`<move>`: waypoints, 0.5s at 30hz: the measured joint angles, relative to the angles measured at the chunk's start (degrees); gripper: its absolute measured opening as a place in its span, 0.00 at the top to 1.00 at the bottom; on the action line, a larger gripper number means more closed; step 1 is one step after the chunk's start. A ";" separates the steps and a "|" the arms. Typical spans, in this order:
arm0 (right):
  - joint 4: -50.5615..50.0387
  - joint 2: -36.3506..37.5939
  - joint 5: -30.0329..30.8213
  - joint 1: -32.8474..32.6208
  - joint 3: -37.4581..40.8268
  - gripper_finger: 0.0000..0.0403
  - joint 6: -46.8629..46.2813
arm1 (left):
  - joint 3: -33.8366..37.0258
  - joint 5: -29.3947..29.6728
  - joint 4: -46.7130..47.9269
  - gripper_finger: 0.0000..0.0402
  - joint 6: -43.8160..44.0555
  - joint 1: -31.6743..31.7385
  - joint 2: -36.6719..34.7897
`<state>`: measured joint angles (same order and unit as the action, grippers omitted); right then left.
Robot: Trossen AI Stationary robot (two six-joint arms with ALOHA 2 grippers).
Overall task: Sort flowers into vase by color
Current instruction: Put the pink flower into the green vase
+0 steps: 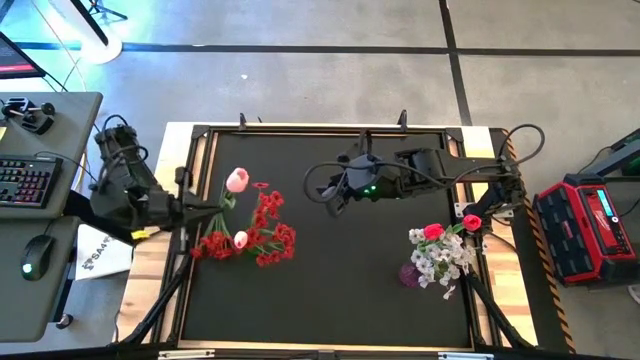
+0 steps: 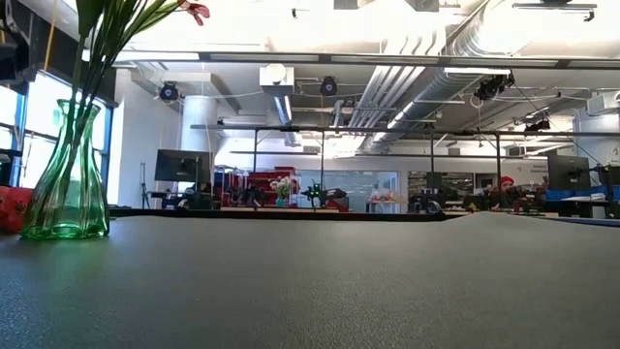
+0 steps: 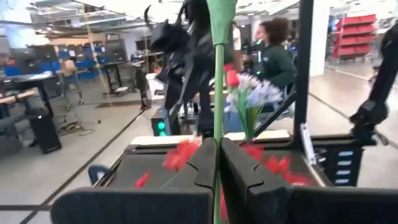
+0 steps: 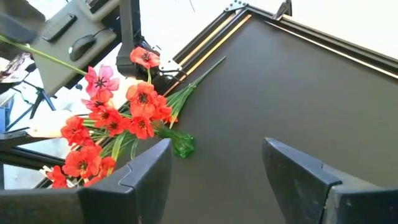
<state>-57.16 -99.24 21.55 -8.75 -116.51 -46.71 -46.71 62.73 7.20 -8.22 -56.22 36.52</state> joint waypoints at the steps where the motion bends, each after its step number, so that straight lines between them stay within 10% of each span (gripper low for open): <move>1: 0.14 0.00 0.12 0.00 0.00 0.41 -0.05 | 2.02 -0.03 -0.40 1.00 0.48 0.66 -1.47; 6: 0.45 0.00 0.67 0.13 0.00 0.41 0.25 | 16.39 -0.37 -12.09 1.00 1.36 3.45 -9.78; 15: -0.14 0.00 1.44 0.15 0.00 0.41 0.63 | 42.08 -9.49 -64.33 1.00 -19.23 7.04 -15.37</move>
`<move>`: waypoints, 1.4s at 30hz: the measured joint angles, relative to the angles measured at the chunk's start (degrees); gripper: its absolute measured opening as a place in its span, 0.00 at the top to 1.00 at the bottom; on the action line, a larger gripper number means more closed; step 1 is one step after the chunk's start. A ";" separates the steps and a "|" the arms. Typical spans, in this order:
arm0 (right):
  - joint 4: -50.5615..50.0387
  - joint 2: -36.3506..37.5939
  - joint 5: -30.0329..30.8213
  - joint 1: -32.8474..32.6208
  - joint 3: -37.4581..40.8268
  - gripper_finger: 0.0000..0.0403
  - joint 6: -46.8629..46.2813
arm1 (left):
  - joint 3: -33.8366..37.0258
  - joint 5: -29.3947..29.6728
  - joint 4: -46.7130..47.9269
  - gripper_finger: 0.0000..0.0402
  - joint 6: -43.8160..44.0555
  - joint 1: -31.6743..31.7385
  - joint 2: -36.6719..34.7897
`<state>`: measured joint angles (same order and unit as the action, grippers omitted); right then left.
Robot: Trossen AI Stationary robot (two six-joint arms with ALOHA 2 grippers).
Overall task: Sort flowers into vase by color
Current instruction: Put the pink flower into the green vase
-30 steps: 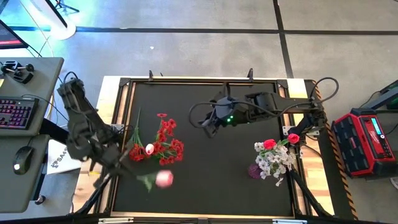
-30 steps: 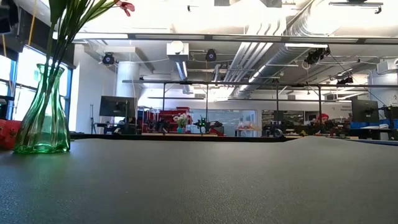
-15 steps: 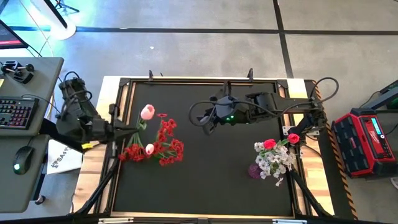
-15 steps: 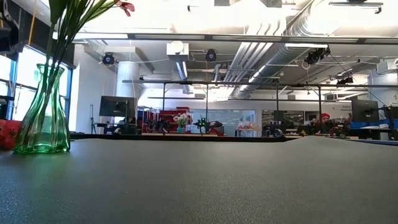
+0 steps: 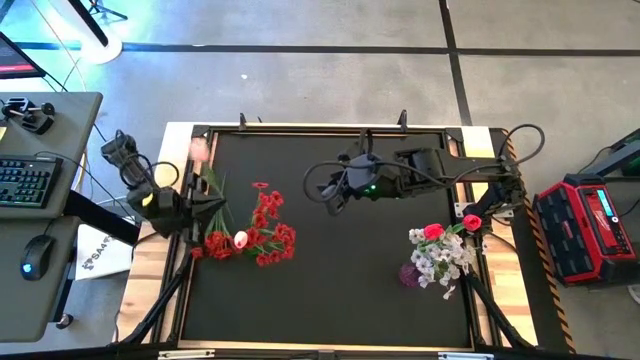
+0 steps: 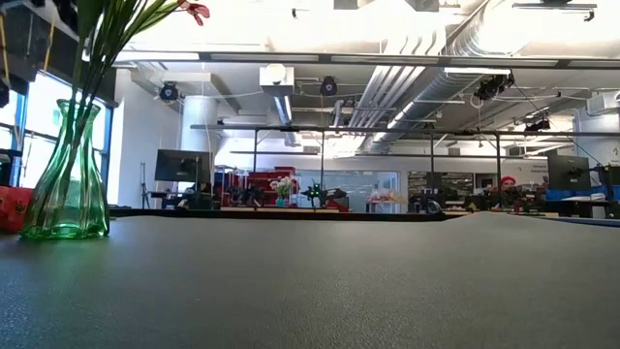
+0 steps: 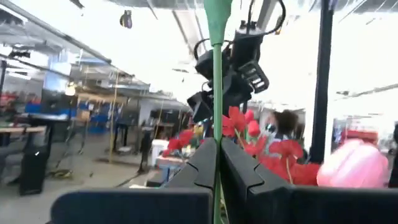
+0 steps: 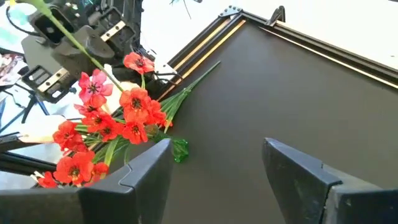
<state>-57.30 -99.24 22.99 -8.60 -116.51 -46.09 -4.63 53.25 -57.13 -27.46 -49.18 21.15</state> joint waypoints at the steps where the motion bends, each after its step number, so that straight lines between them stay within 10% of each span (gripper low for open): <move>1: -0.29 0.00 -0.03 0.00 0.00 0.41 0.02 | 1.58 -0.66 -1.68 1.00 0.27 0.22 0.03; 24: -0.78 0.00 -7.55 3.54 0.00 0.41 4.86 | 3.85 -5.61 4.26 1.00 13.81 4.34 9.04; 32: 28.20 -4.32 -22.86 3.52 0.00 0.41 24.36 | 3.83 -4.01 2.76 1.00 13.28 4.34 9.18; 42: 48.01 -12.23 -27.63 5.41 0.00 0.41 33.06 | 3.83 -2.85 3.46 1.00 13.44 4.34 9.20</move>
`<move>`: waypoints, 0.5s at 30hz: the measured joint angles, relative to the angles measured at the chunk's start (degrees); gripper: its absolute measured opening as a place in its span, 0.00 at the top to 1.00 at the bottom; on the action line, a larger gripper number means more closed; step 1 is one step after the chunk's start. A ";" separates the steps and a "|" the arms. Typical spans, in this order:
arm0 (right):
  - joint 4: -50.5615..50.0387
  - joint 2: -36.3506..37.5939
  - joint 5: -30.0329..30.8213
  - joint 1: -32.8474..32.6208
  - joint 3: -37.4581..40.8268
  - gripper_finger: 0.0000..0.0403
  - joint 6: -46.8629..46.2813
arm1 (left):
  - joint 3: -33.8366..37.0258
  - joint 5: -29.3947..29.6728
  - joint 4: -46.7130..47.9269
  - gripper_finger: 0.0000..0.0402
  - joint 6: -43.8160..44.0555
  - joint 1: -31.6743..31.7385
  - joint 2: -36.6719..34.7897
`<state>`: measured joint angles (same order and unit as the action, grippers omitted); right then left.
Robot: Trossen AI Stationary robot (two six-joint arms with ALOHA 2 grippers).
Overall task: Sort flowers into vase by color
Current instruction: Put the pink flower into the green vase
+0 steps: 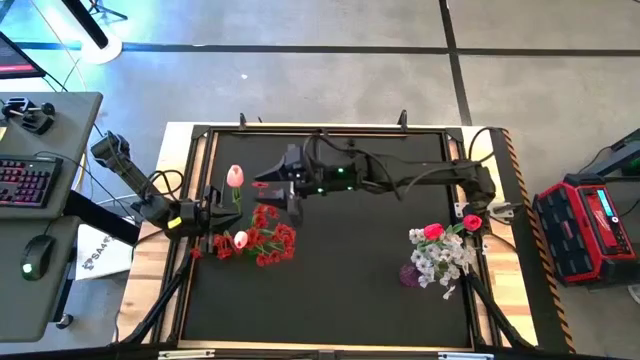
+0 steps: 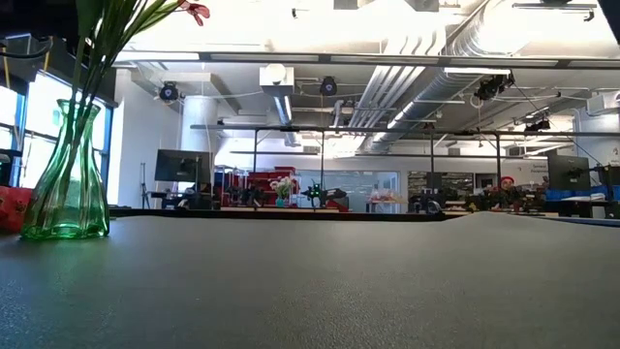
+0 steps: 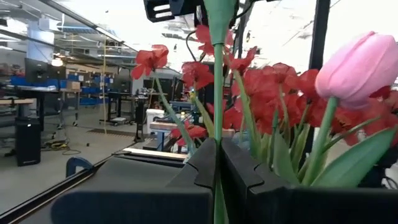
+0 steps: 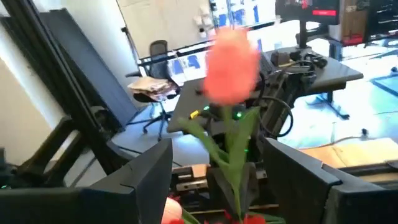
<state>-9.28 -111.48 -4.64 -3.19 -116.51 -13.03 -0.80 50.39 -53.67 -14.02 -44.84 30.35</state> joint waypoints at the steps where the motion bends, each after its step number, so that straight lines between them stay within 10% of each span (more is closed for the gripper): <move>1: 0.70 -0.48 -0.73 0.22 0.00 0.41 -0.05 | 0.00 0.31 0.24 1.00 0.00 0.00 0.00; 15: 7.51 -5.73 -4.77 2.33 0.06 0.58 -3.93 | -0.04 2.88 3.79 1.00 -0.09 -0.02 0.00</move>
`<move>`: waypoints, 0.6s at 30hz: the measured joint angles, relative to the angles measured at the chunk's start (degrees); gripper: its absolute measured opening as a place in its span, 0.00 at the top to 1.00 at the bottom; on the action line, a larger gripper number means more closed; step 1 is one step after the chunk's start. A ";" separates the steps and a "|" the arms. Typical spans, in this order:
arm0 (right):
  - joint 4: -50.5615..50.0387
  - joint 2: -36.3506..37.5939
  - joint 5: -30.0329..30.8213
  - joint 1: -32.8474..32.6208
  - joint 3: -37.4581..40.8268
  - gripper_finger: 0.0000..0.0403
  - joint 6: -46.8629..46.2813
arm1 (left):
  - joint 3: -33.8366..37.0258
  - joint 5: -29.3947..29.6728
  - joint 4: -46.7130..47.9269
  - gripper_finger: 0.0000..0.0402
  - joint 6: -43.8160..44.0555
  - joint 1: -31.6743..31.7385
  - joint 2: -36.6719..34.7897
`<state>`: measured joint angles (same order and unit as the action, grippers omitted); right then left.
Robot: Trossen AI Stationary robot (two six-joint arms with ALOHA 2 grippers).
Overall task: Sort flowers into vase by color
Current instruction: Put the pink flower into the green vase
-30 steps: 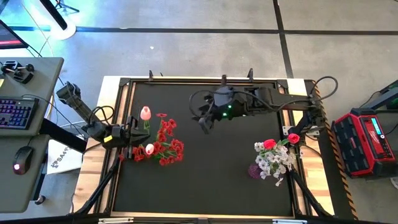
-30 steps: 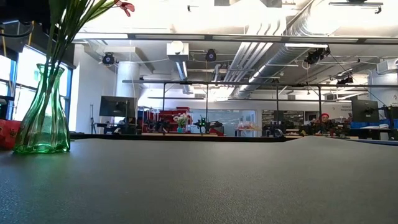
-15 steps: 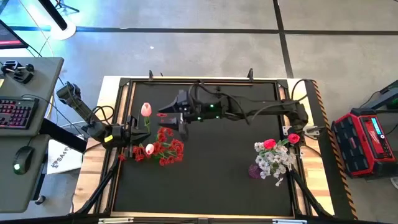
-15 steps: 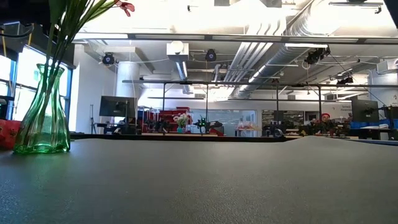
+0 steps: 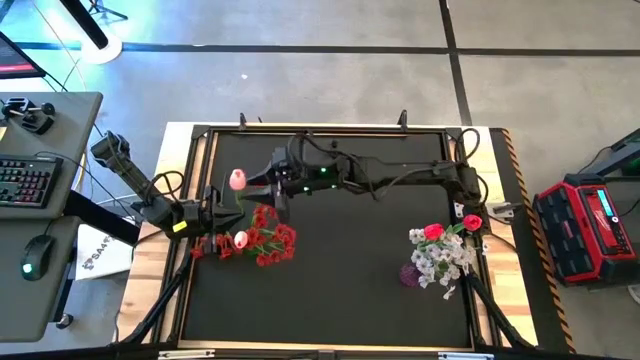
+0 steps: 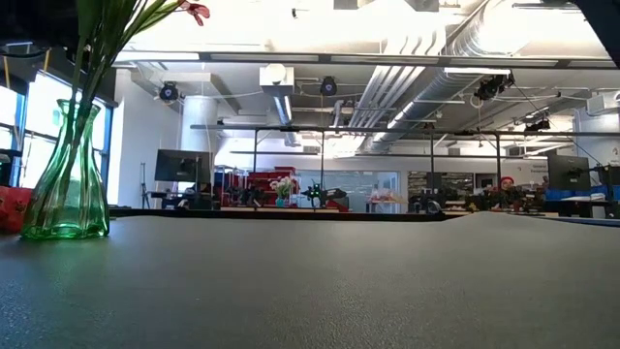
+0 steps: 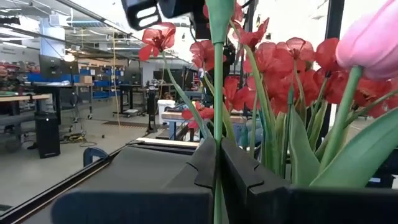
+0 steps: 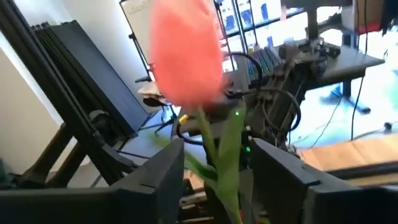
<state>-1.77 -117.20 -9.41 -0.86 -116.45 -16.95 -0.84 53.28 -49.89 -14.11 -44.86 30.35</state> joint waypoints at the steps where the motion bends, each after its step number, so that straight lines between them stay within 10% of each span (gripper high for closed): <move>1: 0.08 -0.22 -0.32 0.20 0.01 0.60 -0.78 | 0.00 0.07 0.02 1.00 0.02 0.00 0.00; 18: 2.36 -0.75 -0.11 0.61 -0.01 0.81 -0.93 | 0.00 1.39 0.81 1.00 -0.11 0.00 0.00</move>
<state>0.59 -117.96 -9.51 -0.25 -116.46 -17.88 -0.84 54.67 -49.08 -14.22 -44.86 30.35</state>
